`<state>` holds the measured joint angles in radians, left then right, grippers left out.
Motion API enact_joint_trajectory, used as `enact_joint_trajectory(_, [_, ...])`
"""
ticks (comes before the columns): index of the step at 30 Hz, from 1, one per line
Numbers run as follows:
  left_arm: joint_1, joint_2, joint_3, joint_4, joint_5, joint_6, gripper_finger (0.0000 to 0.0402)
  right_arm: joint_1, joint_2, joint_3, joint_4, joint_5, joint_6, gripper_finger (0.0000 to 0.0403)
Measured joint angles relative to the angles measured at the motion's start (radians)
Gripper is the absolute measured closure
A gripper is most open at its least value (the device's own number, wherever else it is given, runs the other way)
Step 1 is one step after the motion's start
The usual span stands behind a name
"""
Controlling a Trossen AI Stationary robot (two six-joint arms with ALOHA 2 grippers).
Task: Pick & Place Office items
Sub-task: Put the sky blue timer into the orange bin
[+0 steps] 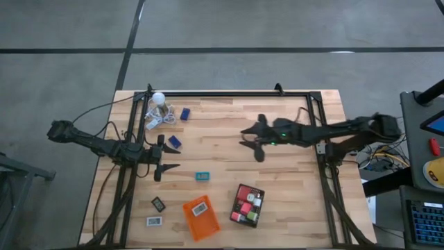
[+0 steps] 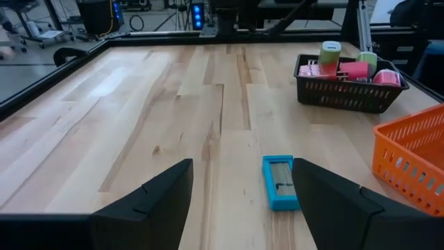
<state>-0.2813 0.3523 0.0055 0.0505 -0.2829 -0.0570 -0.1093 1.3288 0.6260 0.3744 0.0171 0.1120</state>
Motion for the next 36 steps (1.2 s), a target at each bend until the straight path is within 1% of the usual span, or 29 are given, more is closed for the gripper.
enact_joint_trajectory(5, [0.000,0.000,0.000,0.000,-0.001,0.000,0.0149,-0.002,-0.180,-0.150,0.005,0.062,-0.020,0.0184])
enact_joint_trajectory(8, [0.000,0.000,0.000,0.000,0.000,0.000,0.0149,0.000,-0.277,-0.222,0.009,0.094,0.000,0.0184])
enact_joint_trajectory(17, [0.000,0.000,0.000,0.000,0.000,0.000,0.0149,-0.001,-0.480,-0.408,0.055,0.138,-0.011,0.0184])
enact_joint_trajectory(20, [0.000,0.000,0.000,0.000,0.000,0.000,0.0149,0.000,-0.542,-0.452,0.061,0.168,0.006,0.0184])
enact_joint_trajectory(23, [0.000,0.000,0.000,0.000,0.000,0.000,0.0149,-0.001,-0.595,-0.486,0.058,0.176,0.023,0.0184])
enact_joint_trajectory(26, [0.000,0.000,0.000,0.000,0.000,0.000,0.0149,0.000,-0.651,-0.519,0.060,0.192,-0.018,0.0184])
enact_joint_trajectory(29, [0.000,0.000,0.000,0.000,0.000,0.000,0.0149,0.000,-0.709,-0.557,0.058,0.192,-0.065,0.0184])
enact_joint_trajectory(33, [0.000,0.000,0.000,0.000,0.000,0.000,0.0149,0.000,-0.779,-0.605,0.068,0.192,-0.039,0.0184])
enact_joint_trajectory(36, [0.000,0.000,0.000,0.000,0.000,0.000,0.0149,0.000,-0.819,-0.616,0.071,0.192,-0.036,0.0183])
